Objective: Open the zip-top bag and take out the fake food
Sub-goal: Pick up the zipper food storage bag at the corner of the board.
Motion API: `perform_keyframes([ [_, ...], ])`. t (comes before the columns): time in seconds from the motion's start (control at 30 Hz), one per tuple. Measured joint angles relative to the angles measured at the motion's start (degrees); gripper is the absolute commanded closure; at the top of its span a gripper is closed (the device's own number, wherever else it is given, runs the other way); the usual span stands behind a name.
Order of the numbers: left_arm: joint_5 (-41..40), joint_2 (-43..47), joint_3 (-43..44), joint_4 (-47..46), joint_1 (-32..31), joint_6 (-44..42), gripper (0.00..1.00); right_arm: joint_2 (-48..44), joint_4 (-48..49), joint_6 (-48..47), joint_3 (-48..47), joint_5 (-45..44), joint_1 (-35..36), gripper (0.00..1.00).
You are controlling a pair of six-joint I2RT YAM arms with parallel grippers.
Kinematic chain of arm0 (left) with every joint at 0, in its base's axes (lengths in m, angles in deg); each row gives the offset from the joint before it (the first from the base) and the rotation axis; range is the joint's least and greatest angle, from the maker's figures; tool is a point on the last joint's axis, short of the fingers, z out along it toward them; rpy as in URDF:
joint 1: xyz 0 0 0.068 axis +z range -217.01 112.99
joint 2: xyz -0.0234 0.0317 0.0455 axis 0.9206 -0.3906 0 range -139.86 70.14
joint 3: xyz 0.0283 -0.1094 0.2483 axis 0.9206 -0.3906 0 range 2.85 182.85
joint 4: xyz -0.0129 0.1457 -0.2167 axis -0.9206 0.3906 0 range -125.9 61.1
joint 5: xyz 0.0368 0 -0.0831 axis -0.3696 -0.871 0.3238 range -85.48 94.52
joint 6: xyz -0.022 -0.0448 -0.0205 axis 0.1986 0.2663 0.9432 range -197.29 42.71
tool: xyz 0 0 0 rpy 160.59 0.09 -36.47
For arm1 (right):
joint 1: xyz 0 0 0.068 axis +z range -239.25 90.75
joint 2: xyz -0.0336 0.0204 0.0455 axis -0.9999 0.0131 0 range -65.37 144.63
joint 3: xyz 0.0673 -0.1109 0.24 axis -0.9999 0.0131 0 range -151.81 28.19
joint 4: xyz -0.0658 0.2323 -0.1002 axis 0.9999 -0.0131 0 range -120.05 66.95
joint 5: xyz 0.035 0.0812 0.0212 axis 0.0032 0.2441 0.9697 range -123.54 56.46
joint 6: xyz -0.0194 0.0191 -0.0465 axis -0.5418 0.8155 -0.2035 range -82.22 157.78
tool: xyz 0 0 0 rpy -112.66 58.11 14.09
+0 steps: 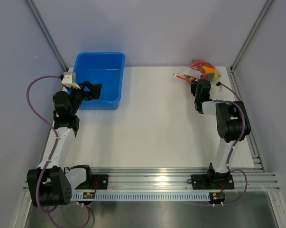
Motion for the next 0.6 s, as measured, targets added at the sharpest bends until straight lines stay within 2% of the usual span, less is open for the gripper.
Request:
perform_keyframes([
  [0.2,1.49,0.0,-0.22,-1.01,0.0,-1.2,0.01,-2.8,2.32,0.02,4.83,9.16,0.11,1.0],
  [0.4,1.9,0.44,-4.33,-7.52,0.0,-3.26,0.01,-6.58,2.54,-0.17,7.48,13.0,2.21,1.0],
  [0.6,10.69,0.42,-5.44,-12.02,0.0,-5.05,0.01,-12.7,1.97,-1.16,8.28,13.81,7.61,1.0],
])
